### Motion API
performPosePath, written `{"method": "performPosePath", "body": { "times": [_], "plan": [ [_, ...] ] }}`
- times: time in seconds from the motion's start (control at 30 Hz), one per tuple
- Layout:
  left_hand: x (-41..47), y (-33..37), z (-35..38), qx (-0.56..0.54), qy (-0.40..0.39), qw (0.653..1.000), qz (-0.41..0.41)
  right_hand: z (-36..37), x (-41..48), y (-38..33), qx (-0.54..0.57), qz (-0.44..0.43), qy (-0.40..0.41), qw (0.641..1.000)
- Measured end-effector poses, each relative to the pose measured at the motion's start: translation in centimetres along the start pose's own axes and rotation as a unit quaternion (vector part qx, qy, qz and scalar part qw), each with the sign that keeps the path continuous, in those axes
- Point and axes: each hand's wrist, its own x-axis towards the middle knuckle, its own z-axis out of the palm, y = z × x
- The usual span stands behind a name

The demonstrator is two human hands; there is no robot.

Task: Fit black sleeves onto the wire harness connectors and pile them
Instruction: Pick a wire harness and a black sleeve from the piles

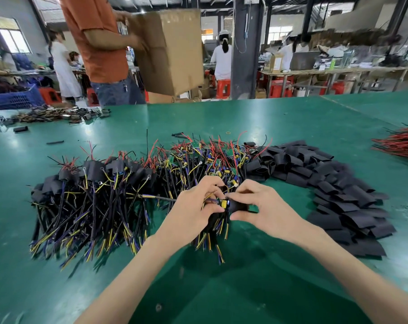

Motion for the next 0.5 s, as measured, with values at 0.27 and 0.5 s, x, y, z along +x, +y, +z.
{"method": "performPosePath", "body": {
  "times": [0.27, 0.5],
  "plan": [
    [-0.18, 0.24, 0.09, -0.015, 0.012, 1.0, -0.004, 0.19, -0.19, -0.34, -0.052, -0.054, 0.033, 0.997],
    [-0.15, 0.31, -0.11, -0.042, 0.023, 0.999, -0.003, -0.57, -0.03, -0.45, 0.018, -0.014, 0.076, 0.997]
  ]
}}
